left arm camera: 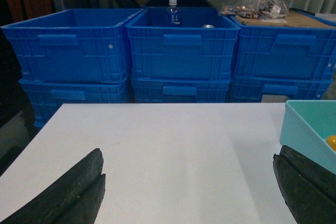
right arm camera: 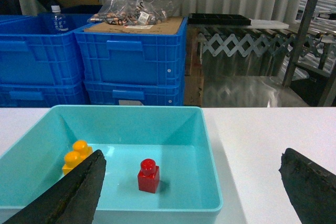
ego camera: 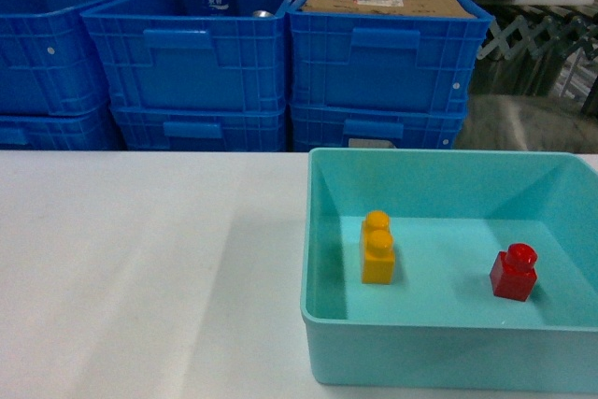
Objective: Pick red block from blue box to shelf
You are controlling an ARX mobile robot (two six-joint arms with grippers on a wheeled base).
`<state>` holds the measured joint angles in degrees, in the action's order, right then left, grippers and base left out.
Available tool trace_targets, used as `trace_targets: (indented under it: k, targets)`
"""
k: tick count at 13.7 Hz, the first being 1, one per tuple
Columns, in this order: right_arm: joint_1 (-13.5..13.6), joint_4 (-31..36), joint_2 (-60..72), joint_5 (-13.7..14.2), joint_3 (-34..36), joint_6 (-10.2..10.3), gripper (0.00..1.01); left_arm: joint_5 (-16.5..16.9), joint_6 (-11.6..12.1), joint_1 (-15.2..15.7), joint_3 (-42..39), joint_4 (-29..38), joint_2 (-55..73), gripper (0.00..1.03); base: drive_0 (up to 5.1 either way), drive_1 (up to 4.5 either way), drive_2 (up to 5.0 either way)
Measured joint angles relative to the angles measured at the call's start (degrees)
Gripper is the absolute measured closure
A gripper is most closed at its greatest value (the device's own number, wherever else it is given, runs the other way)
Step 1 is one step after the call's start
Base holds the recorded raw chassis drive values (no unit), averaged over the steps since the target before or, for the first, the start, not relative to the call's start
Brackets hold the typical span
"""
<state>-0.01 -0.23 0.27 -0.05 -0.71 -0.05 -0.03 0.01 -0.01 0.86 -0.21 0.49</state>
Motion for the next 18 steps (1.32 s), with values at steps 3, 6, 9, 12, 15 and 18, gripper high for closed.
trace_targets:
  k: [3,6,9,12,15,18]
  targets:
    - [0.0,0.0,0.0,0.0,0.0,0.0,0.03,0.0,0.0,0.0,0.0,0.0,0.0,0.05,0.0,0.00,0.0]
    - [0.0,0.0,0.0,0.0,0.0,0.0,0.03,0.0,0.0,0.0,0.0,0.0,0.0,0.05,0.0,0.00,0.0]
    - [0.0,0.0,0.0,0.0,0.0,0.0,0.03,0.0,0.0,0.0,0.0,0.0,0.0,0.05,0.0,0.00,0.0]
    - [0.0,0.0,0.0,0.0,0.0,0.0,0.03,0.0,0.0,0.0,0.0,0.0,0.0,0.05,0.0,0.00,0.0]
    - [0.0,0.0,0.0,0.0,0.0,0.0,0.03,0.0,0.0,0.0,0.0,0.0,0.0,0.05,0.0,0.00,0.0]
    - [0.0,0.0,0.0,0.0,0.0,0.0,0.03,0.0,0.0,0.0,0.0,0.0,0.0,0.05,0.0,0.00,0.0]
